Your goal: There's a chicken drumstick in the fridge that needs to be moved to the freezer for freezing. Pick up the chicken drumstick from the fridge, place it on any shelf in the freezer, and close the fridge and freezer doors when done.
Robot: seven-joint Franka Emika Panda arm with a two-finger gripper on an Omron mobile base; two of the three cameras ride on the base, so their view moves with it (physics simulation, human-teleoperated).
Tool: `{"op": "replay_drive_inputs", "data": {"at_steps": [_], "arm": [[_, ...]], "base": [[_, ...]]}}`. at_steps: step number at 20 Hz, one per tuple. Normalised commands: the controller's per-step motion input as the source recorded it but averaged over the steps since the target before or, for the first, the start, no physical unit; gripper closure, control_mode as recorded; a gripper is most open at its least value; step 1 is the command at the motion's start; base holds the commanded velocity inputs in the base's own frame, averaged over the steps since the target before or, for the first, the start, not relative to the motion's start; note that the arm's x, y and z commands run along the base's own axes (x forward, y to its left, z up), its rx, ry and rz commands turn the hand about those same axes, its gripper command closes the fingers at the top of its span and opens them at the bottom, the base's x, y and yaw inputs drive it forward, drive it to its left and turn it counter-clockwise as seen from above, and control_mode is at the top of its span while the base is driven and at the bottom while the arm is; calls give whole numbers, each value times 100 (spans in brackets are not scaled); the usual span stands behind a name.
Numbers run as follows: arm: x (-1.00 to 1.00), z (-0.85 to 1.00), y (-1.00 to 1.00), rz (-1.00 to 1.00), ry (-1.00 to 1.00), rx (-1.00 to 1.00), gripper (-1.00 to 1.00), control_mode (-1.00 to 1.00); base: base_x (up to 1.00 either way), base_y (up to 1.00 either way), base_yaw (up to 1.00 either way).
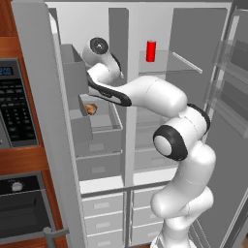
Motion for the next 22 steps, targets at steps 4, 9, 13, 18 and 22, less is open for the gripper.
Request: {"op": "replay_drive_inputs", "data": {"at_steps": [4, 9, 13, 18, 22], "arm": [[-23, -4, 0, -2, 4, 3, -100, -100], [2, -36, -14, -4, 46, 0, -100, -100], [7, -47, -2, 0, 52, 0, -100, -100], [-16, -60, 33, 0, 11, -1, -100, -100], [-47, -43, 19, -2, 9, -4, -100, -100]], "base": [[0, 0, 0], [0, 0, 0], [0, 0, 0], [0, 0, 0], [0, 0, 0]]}}
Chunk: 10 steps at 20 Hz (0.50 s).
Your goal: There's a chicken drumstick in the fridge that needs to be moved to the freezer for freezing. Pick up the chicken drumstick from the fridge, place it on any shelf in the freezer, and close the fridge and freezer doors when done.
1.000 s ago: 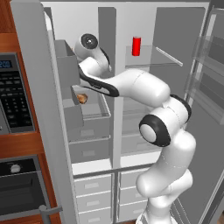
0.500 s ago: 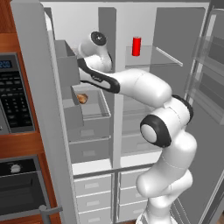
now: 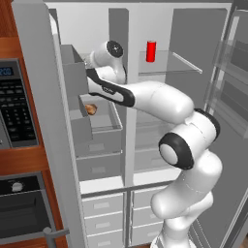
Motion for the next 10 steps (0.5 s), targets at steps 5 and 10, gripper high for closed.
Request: {"op": "replay_drive_inputs", "data": {"at_steps": [5, 10], "arm": [[-19, -9, 3, -8, 51, -9, -100, -100], [-67, -2, 0, -8, 25, -5, -100, -100]], "base": [[0, 0, 0], [0, 0, 0]]}}
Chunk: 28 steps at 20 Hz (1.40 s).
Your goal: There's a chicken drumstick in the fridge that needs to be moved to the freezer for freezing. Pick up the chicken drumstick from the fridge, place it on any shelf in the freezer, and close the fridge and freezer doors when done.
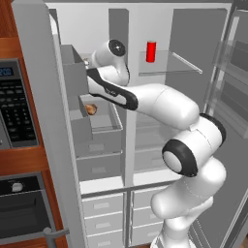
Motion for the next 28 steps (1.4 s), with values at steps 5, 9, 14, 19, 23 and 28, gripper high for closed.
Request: {"op": "replay_drive_inputs", "data": {"at_steps": [5, 9, 14, 19, 23, 28], "arm": [[-100, -11, -6, -7, 0, -1, -100, -100], [-81, 5, -48, -8, 12, 0, -100, -100], [-79, 1, -83, -4, 14, 0, -100, -100], [-86, 0, -81, -1, 13, 0, -100, -100], [-100, -8, -63, -3, 6, -2, -100, -100], [-83, -37, -73, -3, 0, -7, -100, -100]], "base": [[0, 0, 0], [0, 0, 0], [0, 0, 0], [0, 0, 0], [0, 0, 0], [0, 0, 0]]}}
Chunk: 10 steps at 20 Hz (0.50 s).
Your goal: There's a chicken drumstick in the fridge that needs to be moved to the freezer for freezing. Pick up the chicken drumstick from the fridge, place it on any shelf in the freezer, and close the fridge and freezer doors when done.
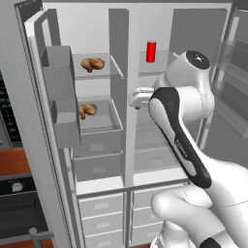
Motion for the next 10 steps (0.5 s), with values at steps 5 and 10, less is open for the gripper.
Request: {"op": "replay_drive_inputs", "data": {"at_steps": [5, 10], "arm": [[-37, -59, -52, -1, 0, -12, -100, -100], [-46, -7, -53, -2, -1, -6, -100, -100]], "base": [[0, 0, 0], [0, 0, 0]]}}
